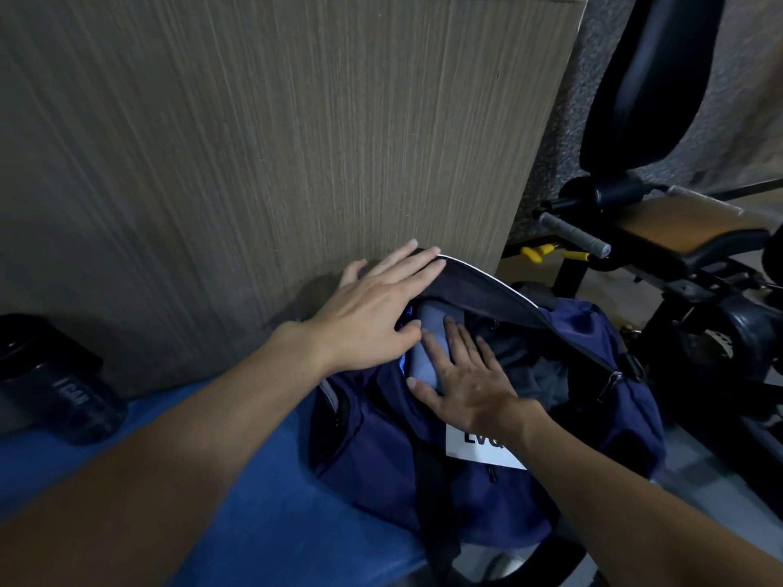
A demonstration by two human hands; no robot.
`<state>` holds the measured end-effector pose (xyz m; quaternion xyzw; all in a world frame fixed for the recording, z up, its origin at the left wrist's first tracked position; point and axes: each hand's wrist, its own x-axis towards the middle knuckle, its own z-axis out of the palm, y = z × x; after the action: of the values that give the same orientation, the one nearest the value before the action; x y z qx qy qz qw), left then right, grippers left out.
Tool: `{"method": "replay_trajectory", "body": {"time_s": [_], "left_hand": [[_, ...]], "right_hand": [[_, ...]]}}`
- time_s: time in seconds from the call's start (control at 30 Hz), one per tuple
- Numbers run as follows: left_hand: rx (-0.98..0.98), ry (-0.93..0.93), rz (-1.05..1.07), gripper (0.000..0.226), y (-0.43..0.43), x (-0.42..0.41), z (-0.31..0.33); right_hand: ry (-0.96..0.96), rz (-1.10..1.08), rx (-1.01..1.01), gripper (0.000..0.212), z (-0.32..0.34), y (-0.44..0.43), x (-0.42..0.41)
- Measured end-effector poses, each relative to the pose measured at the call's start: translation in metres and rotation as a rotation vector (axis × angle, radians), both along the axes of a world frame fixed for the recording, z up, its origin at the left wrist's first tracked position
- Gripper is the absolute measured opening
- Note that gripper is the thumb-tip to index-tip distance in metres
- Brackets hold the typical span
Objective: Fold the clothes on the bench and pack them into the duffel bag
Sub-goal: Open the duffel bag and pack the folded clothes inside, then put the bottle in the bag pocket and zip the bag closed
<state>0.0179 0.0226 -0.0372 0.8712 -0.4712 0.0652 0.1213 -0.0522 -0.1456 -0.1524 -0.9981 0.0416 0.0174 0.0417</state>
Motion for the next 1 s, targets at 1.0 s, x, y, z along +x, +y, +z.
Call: {"method": "replay_trajectory", "body": {"time_s": [1.0], "left_hand": [[-0.845,0.416,0.792,0.057,0.250,-0.089,-0.111]], "right_hand": [[0.030,0.404,0.236,0.077,-0.032,0.236,-0.003]]}}
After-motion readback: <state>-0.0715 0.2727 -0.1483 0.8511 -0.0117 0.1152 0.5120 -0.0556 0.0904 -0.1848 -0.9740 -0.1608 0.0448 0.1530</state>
